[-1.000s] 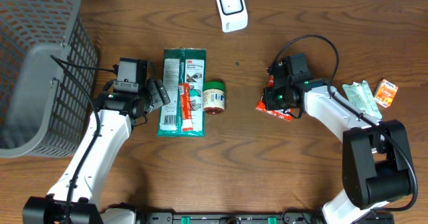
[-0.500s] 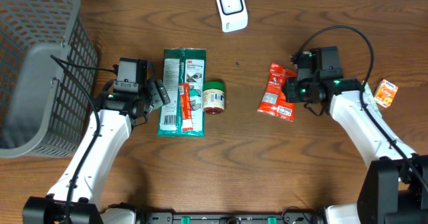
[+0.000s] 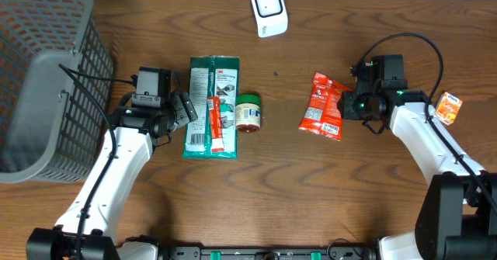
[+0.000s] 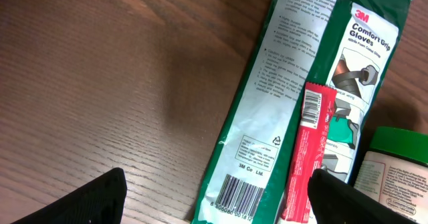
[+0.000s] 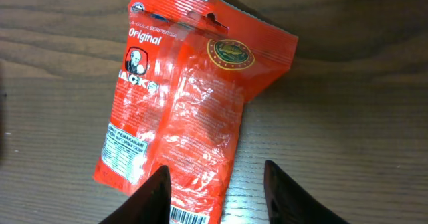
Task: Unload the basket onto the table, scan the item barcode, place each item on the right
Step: 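Swing the left gripper over to the Hacks bag's left side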
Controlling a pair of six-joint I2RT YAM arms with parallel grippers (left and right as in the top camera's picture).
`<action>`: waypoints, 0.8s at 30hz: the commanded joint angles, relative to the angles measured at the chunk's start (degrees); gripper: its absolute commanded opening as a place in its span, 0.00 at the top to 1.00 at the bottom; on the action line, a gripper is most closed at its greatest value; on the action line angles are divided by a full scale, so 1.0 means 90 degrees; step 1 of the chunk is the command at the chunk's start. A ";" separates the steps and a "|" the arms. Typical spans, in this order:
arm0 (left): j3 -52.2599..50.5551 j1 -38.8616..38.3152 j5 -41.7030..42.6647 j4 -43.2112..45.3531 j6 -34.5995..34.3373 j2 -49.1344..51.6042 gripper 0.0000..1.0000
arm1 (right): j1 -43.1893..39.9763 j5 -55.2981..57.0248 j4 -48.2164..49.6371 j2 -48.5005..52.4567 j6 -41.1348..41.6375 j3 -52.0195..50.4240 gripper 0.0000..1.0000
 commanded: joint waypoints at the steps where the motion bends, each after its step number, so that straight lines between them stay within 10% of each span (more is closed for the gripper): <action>1: 0.0104 0.0022 -0.0126 0.0068 0.0066 -0.0034 0.13 | -0.0046 0.0022 -0.0010 0.0061 -0.0075 -0.0010 0.57; 7: 0.0107 0.0019 0.0899 0.0495 0.0032 -0.0085 0.16 | -0.0049 0.0022 -0.0085 0.0063 -0.0075 -0.0010 0.43; 13: 0.0180 -0.0466 0.2351 0.0942 0.0279 -0.0070 0.90 | -0.0197 -0.0034 -0.0092 0.0063 0.0216 -0.0010 0.32; 24: 0.2453 -0.1542 0.2297 -0.0449 0.0282 0.0573 0.92 | -0.0916 -0.1032 -0.0265 0.0063 0.0034 -0.0010 0.21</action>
